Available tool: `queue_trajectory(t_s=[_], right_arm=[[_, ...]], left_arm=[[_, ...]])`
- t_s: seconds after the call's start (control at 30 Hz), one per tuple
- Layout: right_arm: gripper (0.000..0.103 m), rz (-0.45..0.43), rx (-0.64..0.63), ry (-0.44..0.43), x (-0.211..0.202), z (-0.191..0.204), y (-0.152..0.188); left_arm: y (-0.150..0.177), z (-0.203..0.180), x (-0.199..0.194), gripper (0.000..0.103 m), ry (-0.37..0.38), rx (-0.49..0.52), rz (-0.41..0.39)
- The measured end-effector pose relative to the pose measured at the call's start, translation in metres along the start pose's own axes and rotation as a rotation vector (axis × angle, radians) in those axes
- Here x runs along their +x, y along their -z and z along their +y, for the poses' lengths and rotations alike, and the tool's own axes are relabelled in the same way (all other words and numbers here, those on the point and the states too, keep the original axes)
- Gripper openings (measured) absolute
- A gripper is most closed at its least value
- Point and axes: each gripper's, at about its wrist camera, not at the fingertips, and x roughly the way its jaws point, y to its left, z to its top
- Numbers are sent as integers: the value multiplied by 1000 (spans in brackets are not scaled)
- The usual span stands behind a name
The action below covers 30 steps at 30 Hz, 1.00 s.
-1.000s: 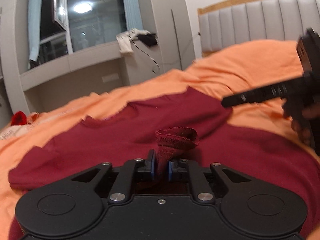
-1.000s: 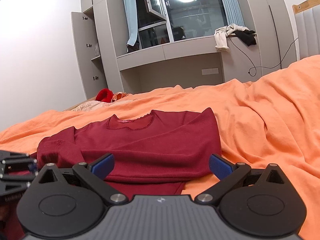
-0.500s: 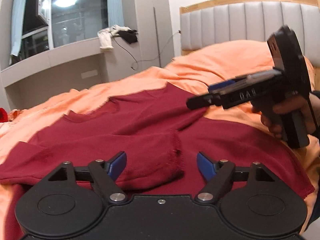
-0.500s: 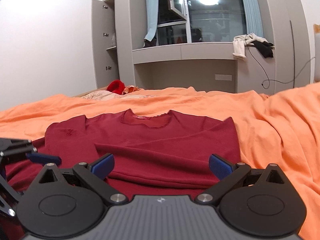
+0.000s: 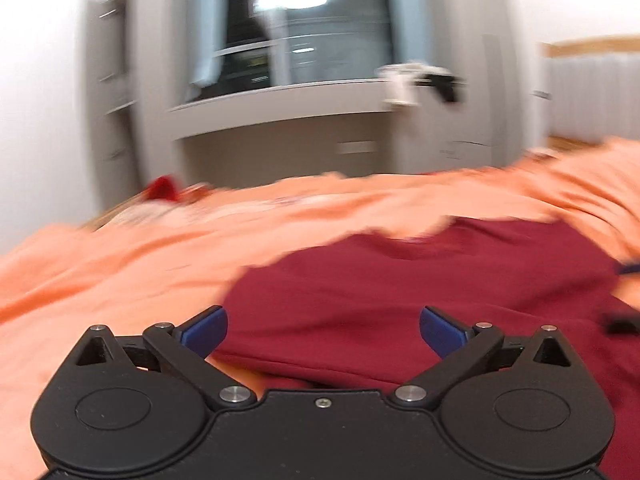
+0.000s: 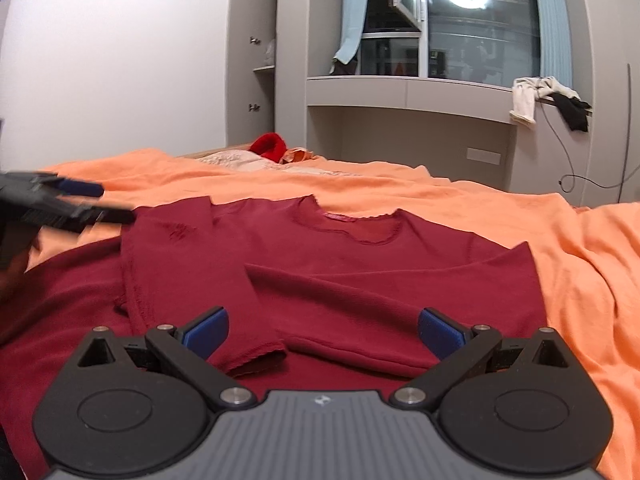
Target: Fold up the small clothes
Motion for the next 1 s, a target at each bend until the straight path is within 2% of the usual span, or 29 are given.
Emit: queue_trajectory(t_s=[0.07,0.17,0.27,0.37,0.43,0.5,0.53,0.6,0.7,0.77,0.83,0.87,0.97,1.0], right_arm=[[103,16,-21,4,2,3,3],[103,53,-36,-1,8,7,9],[103,72,-44,-4,11,8,13],[103,76,-38,-13,11,6,15],[103,78,-26,-21,10,3,16],[103,81,-9,-31,9,0,18],[103,83,0,-36,8,-1,18],[103,85,20,-46,8,-5,19],[103,89,46,-59,7,-9,21],[103,92,59,-64,7,-11,22],[103,94,66,-67,8,-12,23],[103,94,67,-68,8,-13,23],[103,89,63,-65,5,-11,24],[103,86,60,-66,5,-11,24]], left_arm=[[-3,30,14,102,-66,-126,41],[-2,69,34,102,-119,-331,88],[1,94,48,90,-118,-462,109],[4,102,56,81,-88,-520,106],[4,101,61,66,-66,-516,111],[4,95,68,18,-40,-492,137],[3,92,71,12,-47,-476,159],[5,86,77,9,-93,-453,177],[1,79,71,8,-156,-451,154],[-3,70,70,8,-190,-389,153],[-4,61,73,14,-198,-329,174],[-4,60,74,23,-200,-322,185],[-3,67,68,28,-189,-369,182],[-3,71,66,36,-186,-388,178]])
